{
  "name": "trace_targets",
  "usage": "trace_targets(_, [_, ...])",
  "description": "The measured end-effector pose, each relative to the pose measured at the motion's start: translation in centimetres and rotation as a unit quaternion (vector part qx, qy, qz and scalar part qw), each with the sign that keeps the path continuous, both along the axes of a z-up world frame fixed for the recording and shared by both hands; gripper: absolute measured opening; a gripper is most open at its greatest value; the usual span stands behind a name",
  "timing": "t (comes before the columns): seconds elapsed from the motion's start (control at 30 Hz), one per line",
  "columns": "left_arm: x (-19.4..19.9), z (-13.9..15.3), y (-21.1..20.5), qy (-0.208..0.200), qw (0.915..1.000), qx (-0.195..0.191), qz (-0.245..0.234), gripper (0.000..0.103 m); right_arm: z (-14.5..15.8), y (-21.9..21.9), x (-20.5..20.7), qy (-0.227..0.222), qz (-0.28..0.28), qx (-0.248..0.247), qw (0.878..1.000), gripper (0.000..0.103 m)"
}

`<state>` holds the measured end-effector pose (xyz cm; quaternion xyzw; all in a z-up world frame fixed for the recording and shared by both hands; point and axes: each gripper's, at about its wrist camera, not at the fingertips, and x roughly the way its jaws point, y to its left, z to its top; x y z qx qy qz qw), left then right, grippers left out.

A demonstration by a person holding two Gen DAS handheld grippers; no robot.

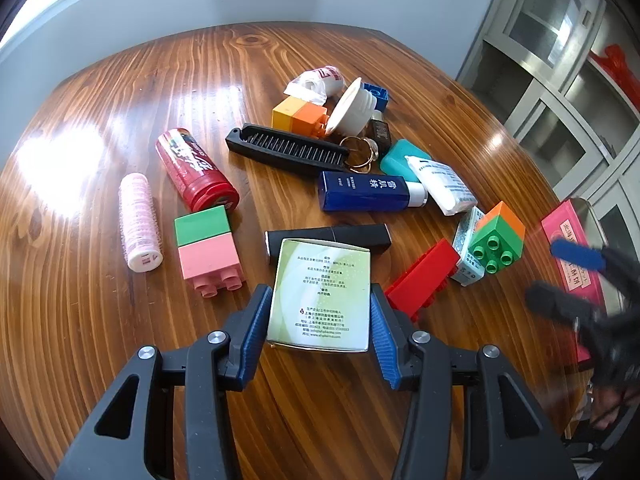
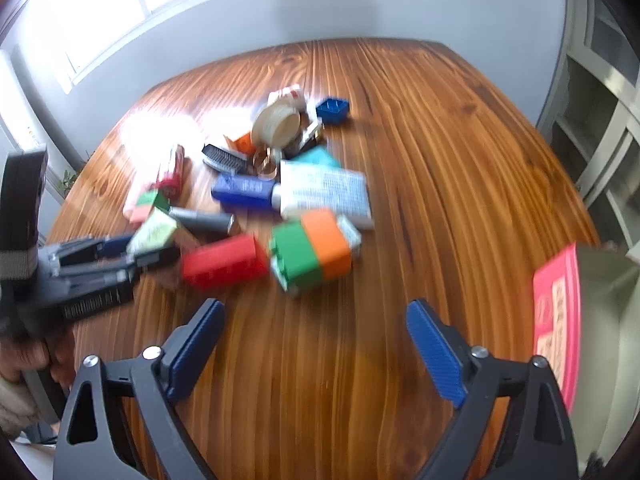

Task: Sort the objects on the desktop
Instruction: 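Carry the green medicine box in the left gripper while the right carries the green-orange brick to the box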

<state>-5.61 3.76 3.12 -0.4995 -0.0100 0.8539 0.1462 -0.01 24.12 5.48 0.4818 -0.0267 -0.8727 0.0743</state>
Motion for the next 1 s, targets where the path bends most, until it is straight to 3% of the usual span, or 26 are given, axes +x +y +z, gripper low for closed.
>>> trace_targets(0.27, [-0.1, -0.4, 0.1, -0.004, 1.0000, -0.002, -0.008, 0.051, -1.3, -0.2, -3.6, -0.021, 0.004, -0.002, 1.000, 0.069])
trace_targets(0.43, [-0.3, -0.4, 0.2, -0.004, 0.9999, 0.004, -0.013, 0.050, -1.8, -0.1, -4.1, -0.033, 0.007, -0.007, 0.999, 0.051])
trace_targets(0.77, [0.9, 2.6, 0.9, 0.021, 0.9993, 0.017, -0.026, 0.048, 0.2, 1.5, -1.0, -0.005, -0.019, -0.035, 0.999, 0.050])
trace_targets(1.0, [2.3, 5.6, 4.6, 0.040, 0.9960, 0.024, -0.076, 0.048, 2.5, 5.9, 3.2, 0.026, -0.070, -0.048, 0.996, 0.050])
